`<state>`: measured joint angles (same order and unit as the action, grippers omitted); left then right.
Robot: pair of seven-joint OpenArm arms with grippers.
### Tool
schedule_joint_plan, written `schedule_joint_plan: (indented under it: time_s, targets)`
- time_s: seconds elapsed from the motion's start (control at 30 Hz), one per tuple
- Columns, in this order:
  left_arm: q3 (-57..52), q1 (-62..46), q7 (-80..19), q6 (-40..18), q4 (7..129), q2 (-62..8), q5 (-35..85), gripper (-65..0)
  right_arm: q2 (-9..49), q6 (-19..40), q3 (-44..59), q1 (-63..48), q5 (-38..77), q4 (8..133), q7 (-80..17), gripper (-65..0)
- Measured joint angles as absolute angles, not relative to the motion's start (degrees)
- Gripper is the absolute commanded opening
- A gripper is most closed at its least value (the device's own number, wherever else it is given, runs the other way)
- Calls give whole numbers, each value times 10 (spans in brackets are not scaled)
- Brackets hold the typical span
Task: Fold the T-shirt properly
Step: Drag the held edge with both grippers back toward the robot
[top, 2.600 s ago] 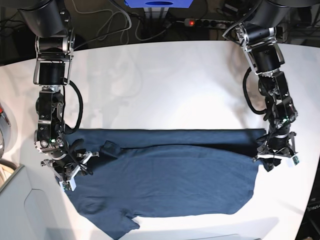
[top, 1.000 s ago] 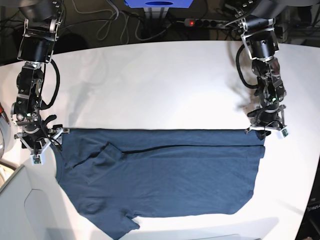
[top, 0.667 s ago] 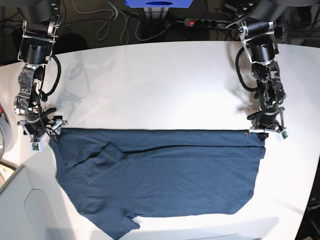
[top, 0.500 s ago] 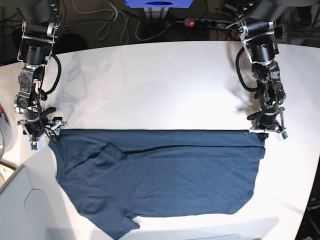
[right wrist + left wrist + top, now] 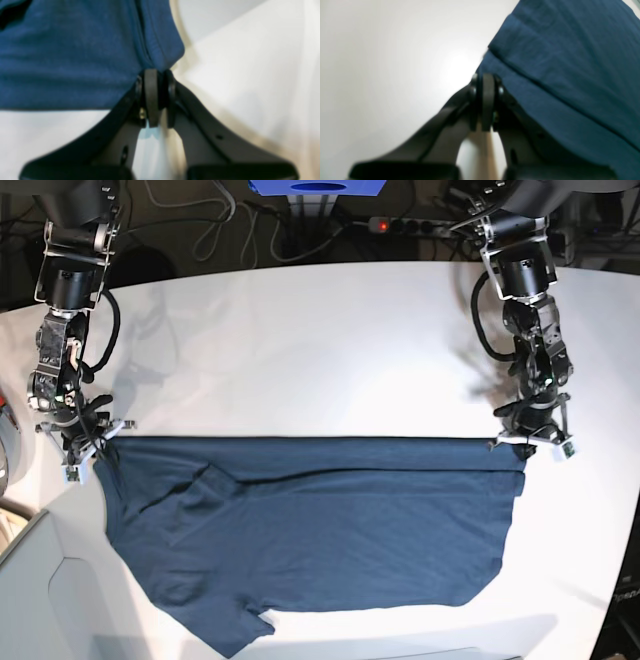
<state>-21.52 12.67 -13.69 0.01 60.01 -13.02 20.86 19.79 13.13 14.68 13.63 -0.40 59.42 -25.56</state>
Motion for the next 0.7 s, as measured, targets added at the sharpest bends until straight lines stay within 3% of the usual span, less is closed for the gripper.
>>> schedule_joint_plan:
  time_s: [0.3, 0.7]
  targets:
    - [-216, 132, -187, -1, 724, -132, 211, -650, 201, 132, 145, 159, 2, 752, -327, -649]
    - [-213, 232, -192, 0, 705, -134, 206, -650, 207, 132, 97, 346, 0, 627, -350, -649]
